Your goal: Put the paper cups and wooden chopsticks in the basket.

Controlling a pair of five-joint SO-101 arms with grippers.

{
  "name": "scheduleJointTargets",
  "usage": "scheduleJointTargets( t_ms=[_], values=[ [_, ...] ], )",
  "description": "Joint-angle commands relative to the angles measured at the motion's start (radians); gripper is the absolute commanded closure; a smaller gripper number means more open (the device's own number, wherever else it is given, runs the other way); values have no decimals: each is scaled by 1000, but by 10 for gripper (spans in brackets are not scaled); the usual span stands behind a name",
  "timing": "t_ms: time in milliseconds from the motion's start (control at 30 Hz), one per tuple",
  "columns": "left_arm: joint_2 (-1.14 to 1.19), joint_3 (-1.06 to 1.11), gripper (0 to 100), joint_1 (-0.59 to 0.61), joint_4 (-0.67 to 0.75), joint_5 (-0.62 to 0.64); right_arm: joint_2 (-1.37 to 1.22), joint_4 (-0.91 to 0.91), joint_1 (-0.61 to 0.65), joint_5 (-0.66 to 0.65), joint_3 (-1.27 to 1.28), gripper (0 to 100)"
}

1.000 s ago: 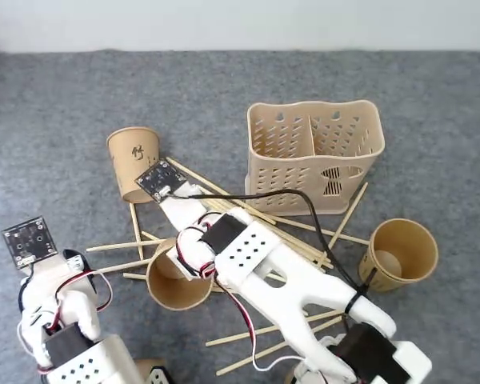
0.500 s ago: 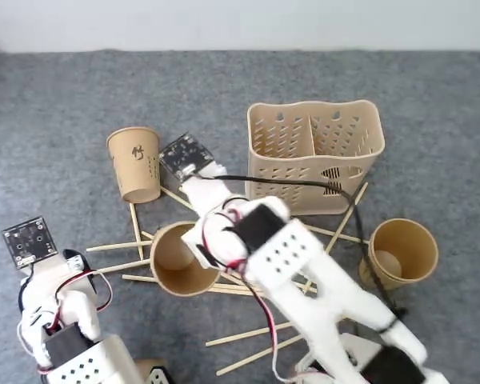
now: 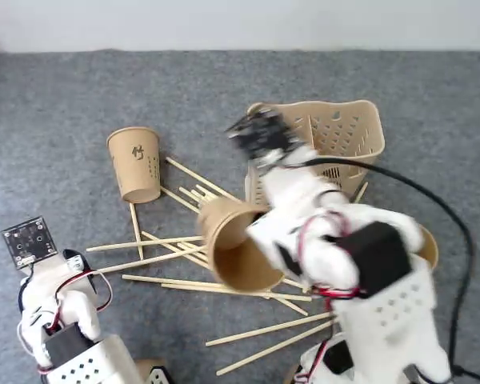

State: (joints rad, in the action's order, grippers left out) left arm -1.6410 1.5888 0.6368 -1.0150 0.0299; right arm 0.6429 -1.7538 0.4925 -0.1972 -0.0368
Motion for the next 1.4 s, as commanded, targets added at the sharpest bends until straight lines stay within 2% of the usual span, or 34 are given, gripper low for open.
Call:
scheduleJointTargets(
  t_ms=[0, 267, 500, 767, 967, 1367],
  values=[
    [-11, -5, 905, -3, 21, -3, 50, -44, -163, -72, -49, 991],
    [-11, -5, 905, -3, 21, -3, 99, -44, -524, -206, -48, 991],
    [-11, -5, 905, -3, 21, -3, 99, -44, -791, -264, -3, 991],
    [-11, -5, 905, -3, 21, -3, 91, -39, -940, -387, 227, 990],
    [-11, -5, 905, -3, 21, -3, 90, 35, -1040, -419, 255, 990],
    [-11, -5, 905, -3, 21, -5, 90, 168, -1059, -419, 434, 990]
  ],
)
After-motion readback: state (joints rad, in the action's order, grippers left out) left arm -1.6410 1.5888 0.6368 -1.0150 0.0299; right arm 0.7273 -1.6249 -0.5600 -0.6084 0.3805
